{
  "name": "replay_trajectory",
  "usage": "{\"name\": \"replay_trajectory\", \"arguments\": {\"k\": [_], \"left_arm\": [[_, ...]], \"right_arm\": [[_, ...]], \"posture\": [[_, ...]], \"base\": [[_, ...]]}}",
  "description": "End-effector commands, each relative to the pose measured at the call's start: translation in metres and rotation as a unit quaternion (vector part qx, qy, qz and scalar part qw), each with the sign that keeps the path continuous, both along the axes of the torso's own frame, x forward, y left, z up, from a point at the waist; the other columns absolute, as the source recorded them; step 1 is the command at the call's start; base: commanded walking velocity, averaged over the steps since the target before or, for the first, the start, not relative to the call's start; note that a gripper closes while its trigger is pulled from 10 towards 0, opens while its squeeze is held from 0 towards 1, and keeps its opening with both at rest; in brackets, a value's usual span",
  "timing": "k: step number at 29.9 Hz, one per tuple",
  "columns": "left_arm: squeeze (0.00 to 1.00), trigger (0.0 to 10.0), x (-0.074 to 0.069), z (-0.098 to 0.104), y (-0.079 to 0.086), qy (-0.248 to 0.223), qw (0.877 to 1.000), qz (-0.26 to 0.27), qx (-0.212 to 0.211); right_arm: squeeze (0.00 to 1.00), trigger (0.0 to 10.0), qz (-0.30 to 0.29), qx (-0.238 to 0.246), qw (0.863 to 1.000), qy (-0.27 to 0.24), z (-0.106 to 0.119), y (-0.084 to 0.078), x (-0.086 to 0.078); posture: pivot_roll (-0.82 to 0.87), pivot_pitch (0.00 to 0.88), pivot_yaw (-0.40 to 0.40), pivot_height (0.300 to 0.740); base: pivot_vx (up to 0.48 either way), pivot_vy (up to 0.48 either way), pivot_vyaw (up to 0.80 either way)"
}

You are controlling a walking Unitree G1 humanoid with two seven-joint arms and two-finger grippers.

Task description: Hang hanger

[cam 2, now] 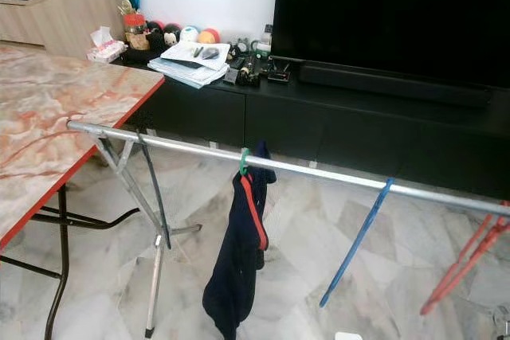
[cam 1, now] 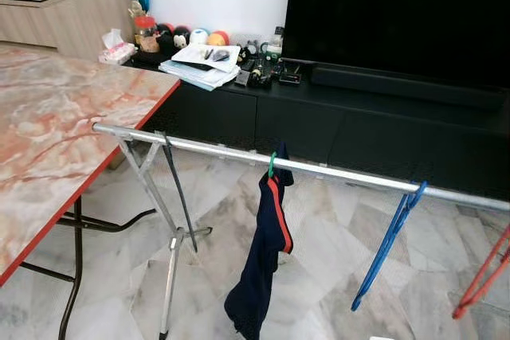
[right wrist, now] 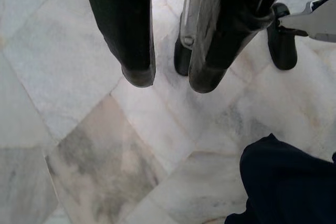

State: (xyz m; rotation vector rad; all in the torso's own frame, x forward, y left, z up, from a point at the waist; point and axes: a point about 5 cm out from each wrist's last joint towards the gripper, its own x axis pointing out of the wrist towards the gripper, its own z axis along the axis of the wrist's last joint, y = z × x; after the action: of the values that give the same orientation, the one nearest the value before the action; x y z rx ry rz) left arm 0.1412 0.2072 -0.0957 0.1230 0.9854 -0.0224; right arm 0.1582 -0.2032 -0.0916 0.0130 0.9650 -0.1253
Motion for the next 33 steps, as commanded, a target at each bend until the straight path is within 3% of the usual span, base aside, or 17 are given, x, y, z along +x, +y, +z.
{"name": "replay_trajectory", "arguments": {"k": [1, 17, 26, 33], "left_arm": [[0.0, 10.0, -0.004, -0.002, -0.001, 0.011, 1.0, -0.006, 0.004], [0.0, 10.0, -0.004, -0.002, -0.001, 0.01, 1.0, -0.003, 0.004], [0.0, 10.0, -0.002, -0.001, 0.001, 0.011, 1.0, -0.004, 0.008], [0.0, 10.0, 0.001, 0.0, 0.002, 0.005, 1.0, 0.0, 0.005]], "right_arm": [[0.0, 10.0, 0.0, 0.0, 1.0, 0.008, -0.002, -0.003, -0.007], [0.0, 10.0, -0.009, -0.003, 1.0, 0.013, -0.004, -0.016, -0.02], [0.0, 10.0, -0.012, -0.003, 1.0, 0.017, -0.003, -0.022, -0.018], [0.0, 10.0, -0.01, -0.002, 1.0, 0.023, -0.002, -0.022, -0.017]], "posture": [[0.01, 0.019, -0.009, 0.74], [0.01, 0.023, -0.011, 0.74], [0.01, 0.022, -0.012, 0.74], [0.01, 0.02, -0.011, 0.74]], "base": [[-0.251, 0.0, 0.0], [-0.254, 0.0, 0.0], [0.0, 0.0, 0.0], [0.0, 0.0, -0.78]]}}
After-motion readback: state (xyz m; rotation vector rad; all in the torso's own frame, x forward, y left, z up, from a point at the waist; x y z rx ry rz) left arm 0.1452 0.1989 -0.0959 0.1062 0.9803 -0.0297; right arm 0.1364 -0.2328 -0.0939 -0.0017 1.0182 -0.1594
